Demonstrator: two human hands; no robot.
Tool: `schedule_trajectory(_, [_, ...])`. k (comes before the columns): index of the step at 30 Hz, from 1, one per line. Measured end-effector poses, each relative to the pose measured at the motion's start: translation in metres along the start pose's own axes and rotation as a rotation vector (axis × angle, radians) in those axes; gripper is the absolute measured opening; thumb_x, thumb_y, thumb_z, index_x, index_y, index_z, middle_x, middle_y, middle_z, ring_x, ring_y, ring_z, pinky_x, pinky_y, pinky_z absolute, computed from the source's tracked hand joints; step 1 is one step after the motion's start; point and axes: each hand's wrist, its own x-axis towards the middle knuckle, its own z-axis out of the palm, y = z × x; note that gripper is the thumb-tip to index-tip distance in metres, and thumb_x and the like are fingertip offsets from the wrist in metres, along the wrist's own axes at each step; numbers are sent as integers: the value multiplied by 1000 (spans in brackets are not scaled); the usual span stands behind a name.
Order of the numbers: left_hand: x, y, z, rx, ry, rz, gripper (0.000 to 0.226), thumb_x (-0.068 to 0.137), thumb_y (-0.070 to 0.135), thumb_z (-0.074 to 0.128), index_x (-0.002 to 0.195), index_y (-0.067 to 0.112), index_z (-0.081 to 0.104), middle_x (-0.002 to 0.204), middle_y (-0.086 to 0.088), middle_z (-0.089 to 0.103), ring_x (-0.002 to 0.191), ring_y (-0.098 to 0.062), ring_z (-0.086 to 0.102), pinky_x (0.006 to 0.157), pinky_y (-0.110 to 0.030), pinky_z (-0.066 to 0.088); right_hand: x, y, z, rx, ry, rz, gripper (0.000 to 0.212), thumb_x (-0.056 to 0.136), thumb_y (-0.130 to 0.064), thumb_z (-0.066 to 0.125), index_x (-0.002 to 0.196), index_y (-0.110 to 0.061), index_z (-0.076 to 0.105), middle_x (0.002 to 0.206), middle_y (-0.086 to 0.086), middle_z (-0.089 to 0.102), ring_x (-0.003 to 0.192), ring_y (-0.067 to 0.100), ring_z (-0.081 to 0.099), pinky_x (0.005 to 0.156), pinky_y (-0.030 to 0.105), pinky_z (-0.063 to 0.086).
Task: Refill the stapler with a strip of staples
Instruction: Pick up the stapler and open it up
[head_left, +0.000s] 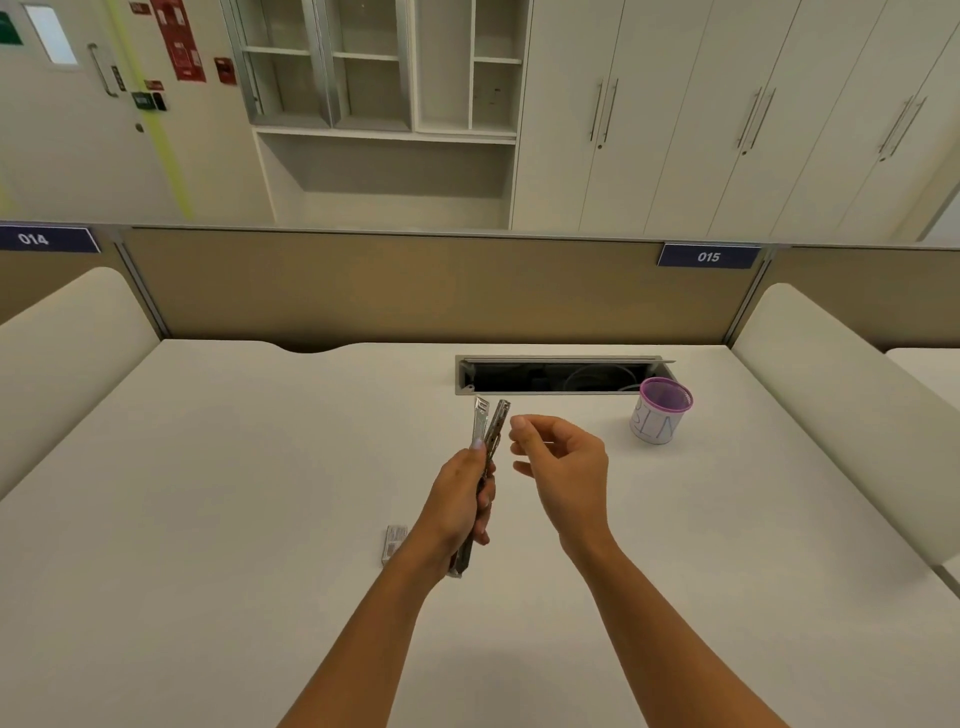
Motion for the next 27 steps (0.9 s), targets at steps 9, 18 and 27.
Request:
schedule_trajectory(9, [-1, -9, 10, 149, 124, 135, 30, 97, 45, 30, 82, 22, 44, 61, 2, 43, 49, -7, 38, 42, -20, 41, -2, 0, 8, 2, 82, 29, 6, 86, -21, 71, 91, -25, 72, 81, -10, 73, 72, 10, 73, 63, 21, 60])
schedule_trajectory(18, [-2, -18, 8, 235, 180, 206, 36, 82, 62, 31, 83, 29, 42, 56, 6, 41, 48, -8, 34, 45, -26, 33, -3, 3, 7, -135, 79, -94, 6, 88, -21, 69, 87, -27, 71, 76, -18, 69, 71, 8, 71, 67, 15, 58])
schedule_trajectory(27, [-5, -18, 8, 13, 175, 79, 36, 95, 47, 33, 81, 17, 47, 59, 2, 42, 44, -6, 36, 42, -19, 39, 2, 7, 5, -89, 81, -139, 16, 89, -20, 67, 79, -32, 64, 74, -16, 67, 73, 7, 67, 63, 14, 56])
